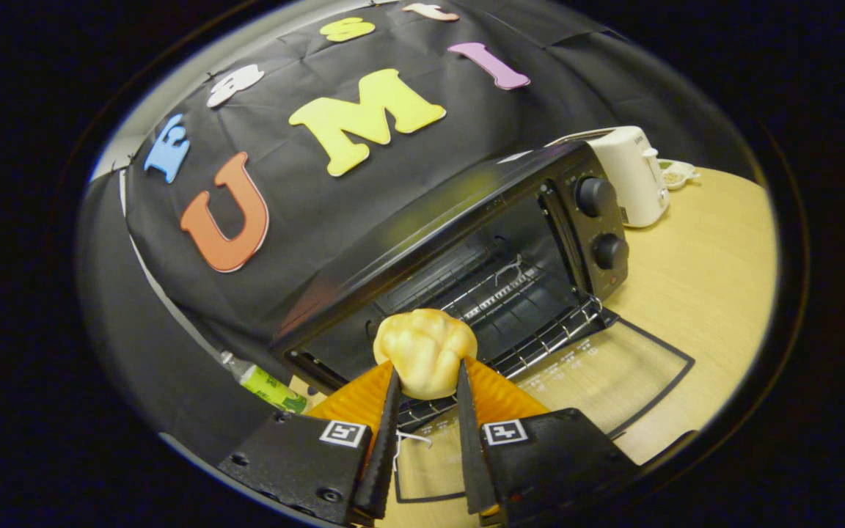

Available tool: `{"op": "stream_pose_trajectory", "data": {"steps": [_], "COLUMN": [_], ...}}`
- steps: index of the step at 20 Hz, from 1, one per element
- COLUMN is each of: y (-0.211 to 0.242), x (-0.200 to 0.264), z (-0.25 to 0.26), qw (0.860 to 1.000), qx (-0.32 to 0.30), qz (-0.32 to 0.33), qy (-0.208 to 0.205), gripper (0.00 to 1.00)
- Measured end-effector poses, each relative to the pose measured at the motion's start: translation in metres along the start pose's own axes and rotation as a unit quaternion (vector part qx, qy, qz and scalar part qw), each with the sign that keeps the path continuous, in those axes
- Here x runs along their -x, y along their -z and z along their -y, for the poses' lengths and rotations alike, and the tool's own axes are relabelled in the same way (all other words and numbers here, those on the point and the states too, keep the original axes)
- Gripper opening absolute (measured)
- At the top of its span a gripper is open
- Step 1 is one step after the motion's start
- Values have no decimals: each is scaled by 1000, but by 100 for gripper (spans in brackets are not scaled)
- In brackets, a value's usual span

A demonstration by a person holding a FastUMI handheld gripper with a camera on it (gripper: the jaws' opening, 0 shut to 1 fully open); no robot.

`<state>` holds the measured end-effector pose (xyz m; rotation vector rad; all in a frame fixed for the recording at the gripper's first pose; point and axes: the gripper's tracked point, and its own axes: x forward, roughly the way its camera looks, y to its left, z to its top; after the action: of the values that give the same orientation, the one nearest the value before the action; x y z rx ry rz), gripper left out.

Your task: Open the toaster oven, put the food inside, and close the toaster oven door.

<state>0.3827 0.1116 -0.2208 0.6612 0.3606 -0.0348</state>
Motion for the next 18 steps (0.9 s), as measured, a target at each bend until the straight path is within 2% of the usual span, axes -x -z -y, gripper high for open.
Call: {"op": "stream_pose_trajectory", "data": {"steps": [10, 14, 18], "y": [6, 6, 12], "x": [-46, -52, -52], "z": [6, -1, 0], "qw": [999, 997, 995], "qx": [40, 72, 96], "qz": [-12, -10, -19], "qy": [32, 24, 22], "gripper": [48, 59, 80]}}
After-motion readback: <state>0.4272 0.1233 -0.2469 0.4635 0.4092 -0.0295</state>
